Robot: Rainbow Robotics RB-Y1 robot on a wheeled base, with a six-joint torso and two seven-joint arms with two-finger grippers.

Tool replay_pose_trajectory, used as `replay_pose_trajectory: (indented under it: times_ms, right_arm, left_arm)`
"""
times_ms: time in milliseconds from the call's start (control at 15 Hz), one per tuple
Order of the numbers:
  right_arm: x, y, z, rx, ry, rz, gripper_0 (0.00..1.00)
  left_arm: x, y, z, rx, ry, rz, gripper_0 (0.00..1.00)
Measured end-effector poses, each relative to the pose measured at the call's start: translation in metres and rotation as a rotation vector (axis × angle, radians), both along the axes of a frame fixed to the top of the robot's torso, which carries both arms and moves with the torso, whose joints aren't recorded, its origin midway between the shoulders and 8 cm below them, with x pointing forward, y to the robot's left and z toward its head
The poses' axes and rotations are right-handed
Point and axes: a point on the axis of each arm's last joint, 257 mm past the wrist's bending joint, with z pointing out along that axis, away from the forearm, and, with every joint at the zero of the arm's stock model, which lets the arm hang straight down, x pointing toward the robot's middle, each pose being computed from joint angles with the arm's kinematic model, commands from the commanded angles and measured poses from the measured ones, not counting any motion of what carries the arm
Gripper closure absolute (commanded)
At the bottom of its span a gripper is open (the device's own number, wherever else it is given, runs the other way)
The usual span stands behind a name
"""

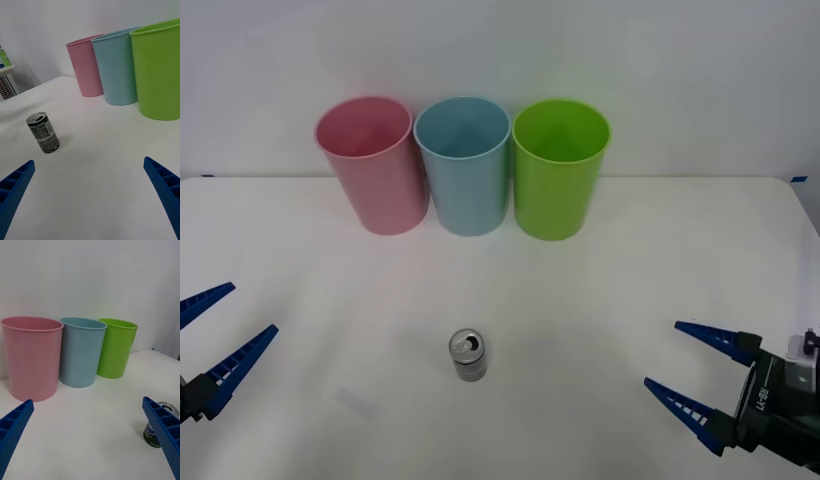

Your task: Grasp the object on the table and drop it into the matching bin: aluminum can to the light blue bin, PET bottle to the pink bin.

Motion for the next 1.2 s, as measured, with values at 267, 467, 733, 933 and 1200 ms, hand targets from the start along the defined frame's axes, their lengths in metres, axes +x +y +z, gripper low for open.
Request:
replay_pose_trajectory:
  times_ms: [267, 467, 733, 933, 1200]
  right_arm:
    - [-0.001, 0.037, -0.013, -0.002, 0.004, 0.05, 0.0]
    - [0.002, 0.065, -0.022, 0.003, 0.002, 0.069, 0.0]
    - [0.015, 0.101, -0.04, 0.011, -0.005, 0.111, 0.0]
    - [0.025, 0.128, -0.046, -0.001, -0.028, 0.131, 0.0]
    - [0.028, 0.162, -0.052, -0.025, -0.052, 0.143, 0.0]
  left_arm:
    - [0.0, 0.0, 0.0, 0.0, 0.0, 0.0, 0.0]
    - [0.0, 0.0, 0.0, 0.0, 0.0, 0.0, 0.0]
    - [0.0, 0.0, 0.0, 0.0, 0.0, 0.0, 0.0]
    - [0.0, 0.0, 0.0, 0.0, 0.0, 0.0, 0.0]
    - [0.0, 0.0, 0.0, 0.0, 0.0, 0.0, 0.0]
